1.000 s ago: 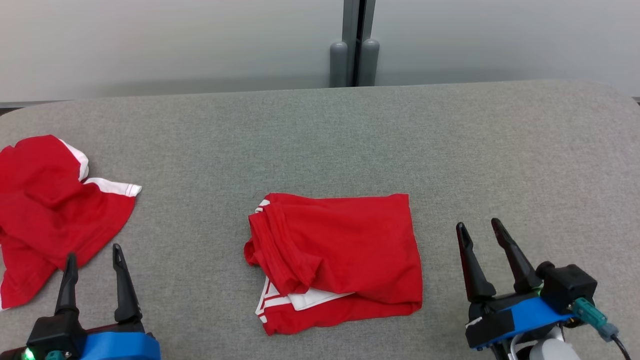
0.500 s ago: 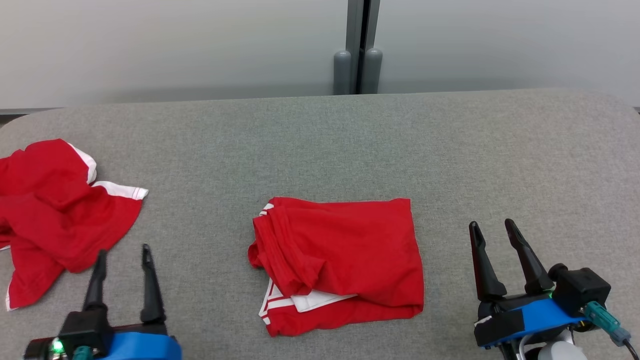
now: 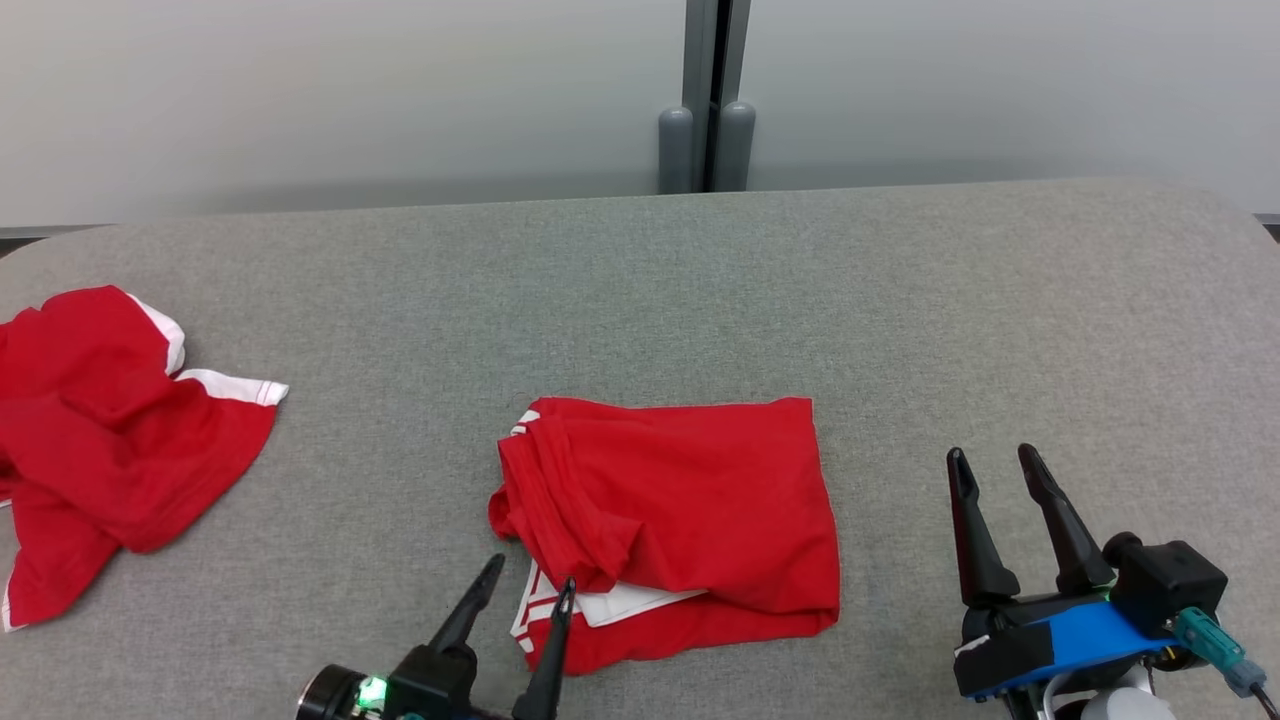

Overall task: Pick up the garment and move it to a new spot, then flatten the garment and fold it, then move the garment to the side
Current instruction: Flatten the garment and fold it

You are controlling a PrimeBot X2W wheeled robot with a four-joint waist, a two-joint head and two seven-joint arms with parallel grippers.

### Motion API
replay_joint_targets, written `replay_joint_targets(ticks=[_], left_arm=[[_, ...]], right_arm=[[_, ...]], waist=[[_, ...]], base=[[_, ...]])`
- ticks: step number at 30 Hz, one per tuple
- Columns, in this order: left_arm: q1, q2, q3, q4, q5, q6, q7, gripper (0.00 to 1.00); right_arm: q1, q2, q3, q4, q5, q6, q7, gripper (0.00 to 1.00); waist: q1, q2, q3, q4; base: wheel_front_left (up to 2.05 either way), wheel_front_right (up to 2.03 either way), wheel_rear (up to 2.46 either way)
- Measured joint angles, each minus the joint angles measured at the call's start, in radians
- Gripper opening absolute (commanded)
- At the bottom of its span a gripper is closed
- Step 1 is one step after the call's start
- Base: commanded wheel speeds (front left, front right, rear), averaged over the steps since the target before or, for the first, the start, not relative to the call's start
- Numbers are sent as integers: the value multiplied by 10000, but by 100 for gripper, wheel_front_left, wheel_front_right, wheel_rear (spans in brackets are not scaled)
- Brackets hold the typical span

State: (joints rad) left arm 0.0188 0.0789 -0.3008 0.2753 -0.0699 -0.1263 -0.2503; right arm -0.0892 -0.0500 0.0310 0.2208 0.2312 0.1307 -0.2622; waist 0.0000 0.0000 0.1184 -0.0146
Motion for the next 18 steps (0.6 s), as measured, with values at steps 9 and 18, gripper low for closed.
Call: replay_joint_targets(ticks=[9,18], left_arm=[[-417,357,-1363,1145,-897,-40,196,100],[-1380,228,-1645,2056,-1007,-40,6,100]], right_arm=[[-42,4,134,0,94,0,0,100],[-101,4,203,6,161,0,0,100]], waist=[[0,0,187,-342],[1,0,314,-531]], base=[[0,0,0],[0,0,0]])
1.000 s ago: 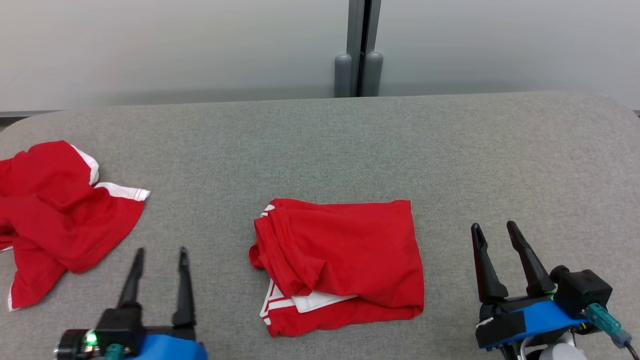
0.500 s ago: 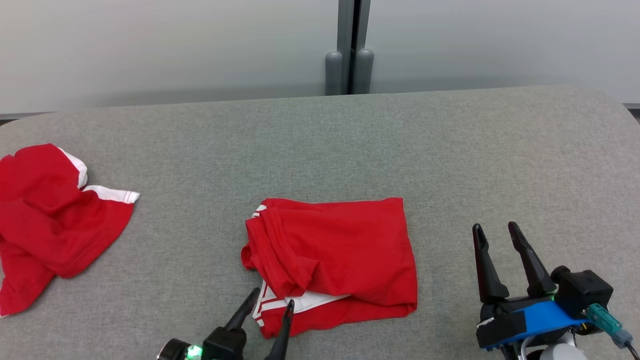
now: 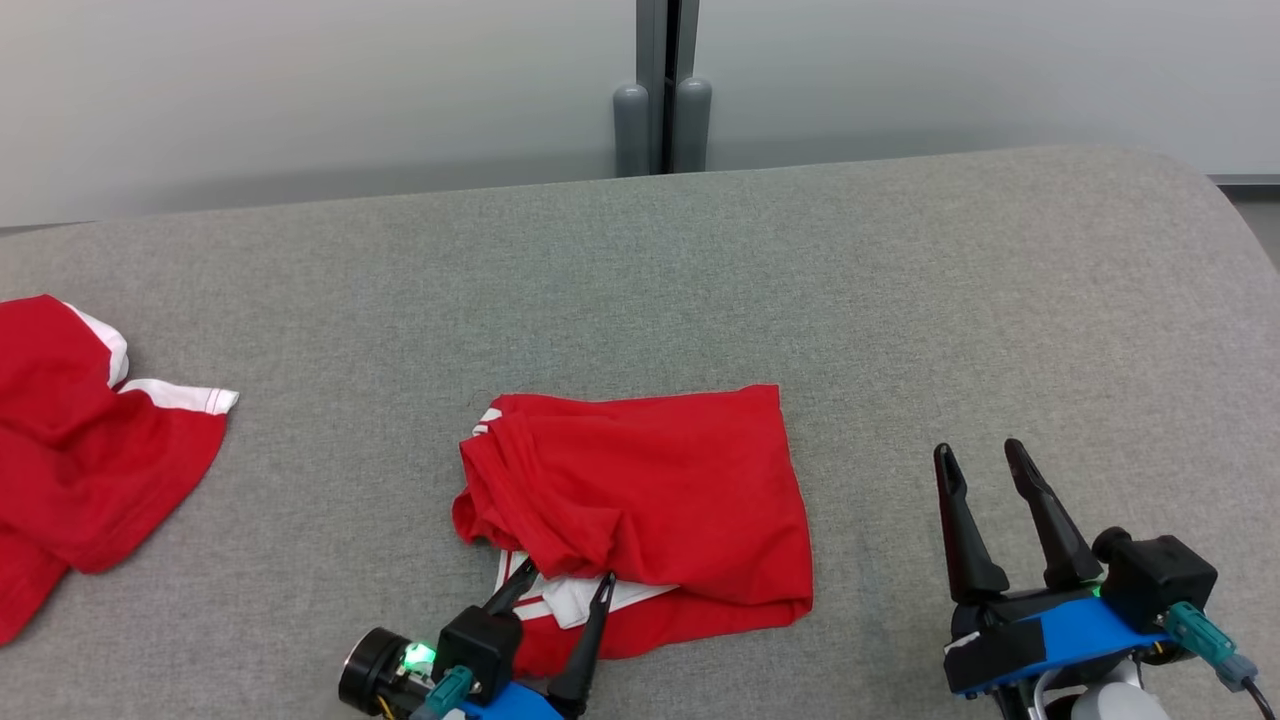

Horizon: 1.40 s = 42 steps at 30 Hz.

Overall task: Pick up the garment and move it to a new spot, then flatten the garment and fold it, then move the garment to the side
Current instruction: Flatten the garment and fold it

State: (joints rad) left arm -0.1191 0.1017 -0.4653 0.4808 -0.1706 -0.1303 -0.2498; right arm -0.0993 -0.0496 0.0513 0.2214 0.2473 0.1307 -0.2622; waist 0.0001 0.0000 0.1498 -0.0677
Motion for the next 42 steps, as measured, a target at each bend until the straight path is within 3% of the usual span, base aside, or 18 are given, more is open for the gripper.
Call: replay_joint_targets(ticks=[2,3,4,5,6,13,24,25,26,34,37,42], left_arm=[[-146,-73,-35,107,-4,0,-46,100],[-196,-96,-54,188,-13,0,-75,88],[-251,-109,-73,265,-21,0,-77,67],[-296,-111,-86,322,-46,0,-81,18],[-328,-117,-86,339,-82,0,-88,0],[-267,46,-63,48,-163,0,-119,0],[1371,815,111,-1549,-617,171,286,0],[1453,826,84,-1584,-675,169,395,38],[1513,857,67,-1599,-673,171,454,100],[1507,671,491,-1992,-945,518,63,100],[1475,560,1223,-2311,-1379,721,-81,100],[1370,909,2535,-2811,-1237,1287,-117,100]], right_arm=[[1,0,19,2,19,0,0,100],[0,0,27,2,23,0,0,100],[0,0,40,4,42,0,0,100],[0,0,50,13,79,0,0,100],[0,0,58,23,96,0,0,100],[19,0,27,88,165,0,0,100],[235,2,-399,155,161,0,0,100],[238,2,-437,173,161,0,0,100],[238,0,-456,199,159,0,0,100],[239,2,-355,451,159,0,0,100],[241,4,-416,454,161,0,0,100],[276,2,-591,445,190,0,0,100]], waist=[[0,0,2,-7],[0,0,4,-7],[0,0,5,-6],[0,0,5,-5],[0,0,1,-3],[0,0,-116,94],[0,0,-227,448],[-1,0,-228,477],[-1,0,-229,493],[0,0,-383,512],[0,0,-437,516],[0,0,-551,593]], base=[[0,0,0],[0,0,0],[0,0,0],[0,0,0],[0,0,0],[0,0,0],[0,0,0],[0,0,0],[0,0,0],[0,0,0],[0,0,0],[0,0,0]])
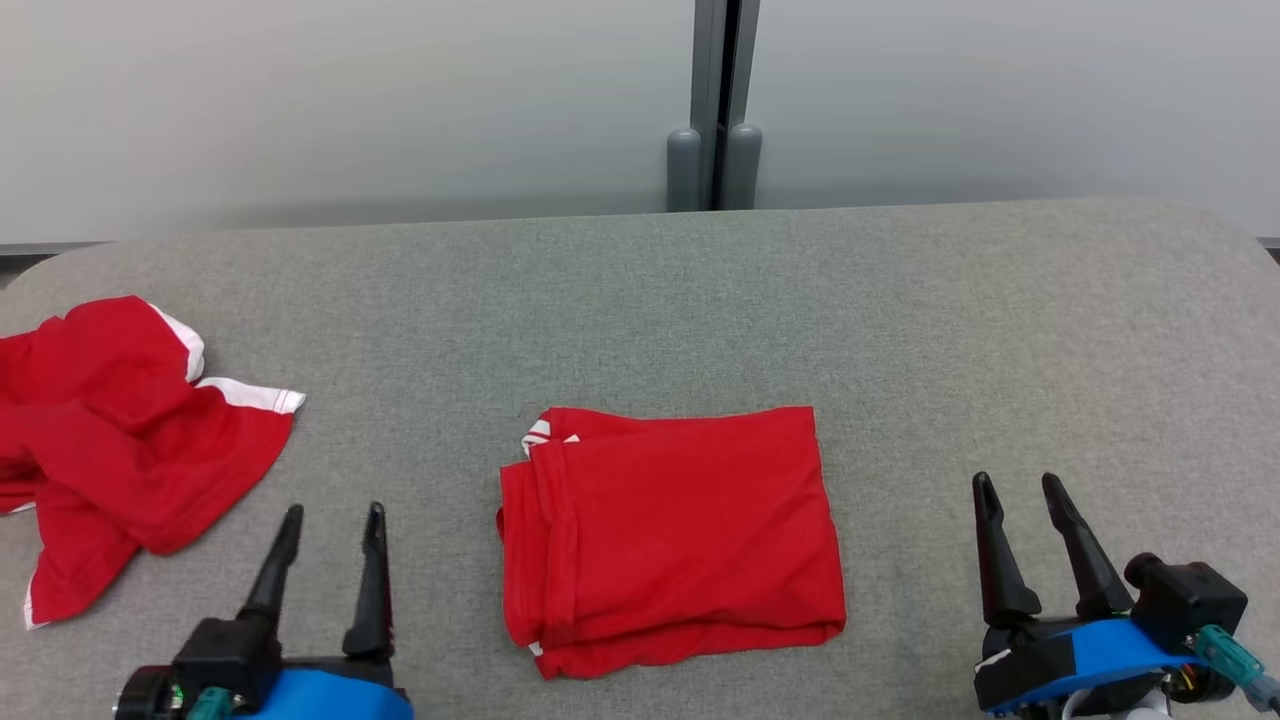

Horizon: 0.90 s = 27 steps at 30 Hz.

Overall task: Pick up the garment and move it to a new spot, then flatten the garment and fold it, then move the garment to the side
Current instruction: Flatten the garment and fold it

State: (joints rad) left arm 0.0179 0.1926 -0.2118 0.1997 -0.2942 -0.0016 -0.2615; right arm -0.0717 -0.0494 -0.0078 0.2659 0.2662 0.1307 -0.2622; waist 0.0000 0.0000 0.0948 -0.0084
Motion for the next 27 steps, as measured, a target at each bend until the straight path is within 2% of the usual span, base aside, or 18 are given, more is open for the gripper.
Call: replay_joint_targets(ticks=[4,10,17,27], left_arm=[[17,67,836,-403,268,334,-2,100],[282,79,1701,-552,579,412,-2,100],[630,59,1935,-314,1028,454,-2,100],[637,29,2163,-79,1126,366,-2,100]], right_arm=[[78,2,-63,29,-27,0,0,100],[137,4,-153,21,-255,0,0,100],[308,2,-224,50,-673,0,0,100],[566,4,-318,77,-997,0,0,100]], waist=[[0,0,-126,88],[0,0,-299,197],[-1,0,-512,298],[-1,0,-770,371]], base=[[0,0,0],[0,0,0],[0,0,0],[0,0,0]])
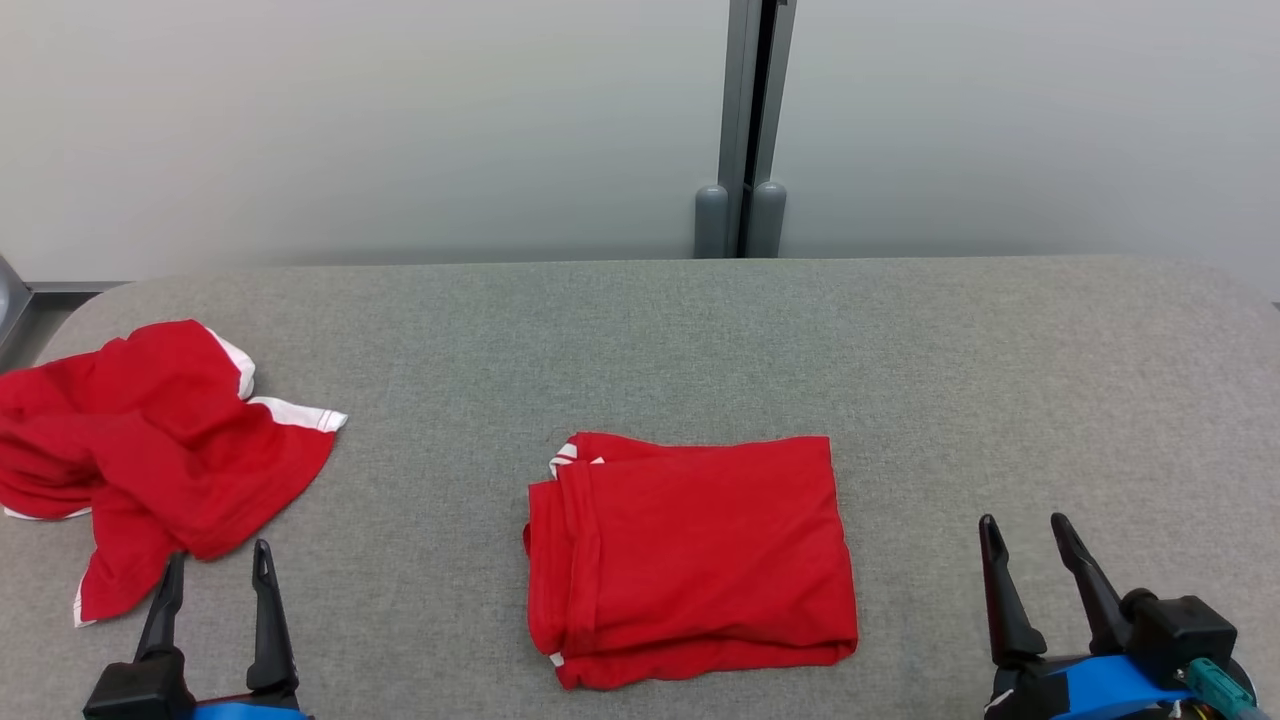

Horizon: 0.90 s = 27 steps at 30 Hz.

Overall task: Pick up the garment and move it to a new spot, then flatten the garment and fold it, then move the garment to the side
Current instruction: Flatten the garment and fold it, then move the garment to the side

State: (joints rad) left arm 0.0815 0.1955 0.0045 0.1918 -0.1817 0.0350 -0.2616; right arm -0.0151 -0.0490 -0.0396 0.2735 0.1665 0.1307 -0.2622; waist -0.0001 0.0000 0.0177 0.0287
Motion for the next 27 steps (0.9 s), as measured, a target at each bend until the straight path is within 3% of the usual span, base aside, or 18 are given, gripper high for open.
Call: replay_joint_targets(ticks=[27], left_arm=[[22,-119,119,297,-31,-213,0,100]], right_arm=[[-5,-2,328,58,-86,0,247,100]], waist=[[1,0,-121,-87]], base=[[0,0,0]])
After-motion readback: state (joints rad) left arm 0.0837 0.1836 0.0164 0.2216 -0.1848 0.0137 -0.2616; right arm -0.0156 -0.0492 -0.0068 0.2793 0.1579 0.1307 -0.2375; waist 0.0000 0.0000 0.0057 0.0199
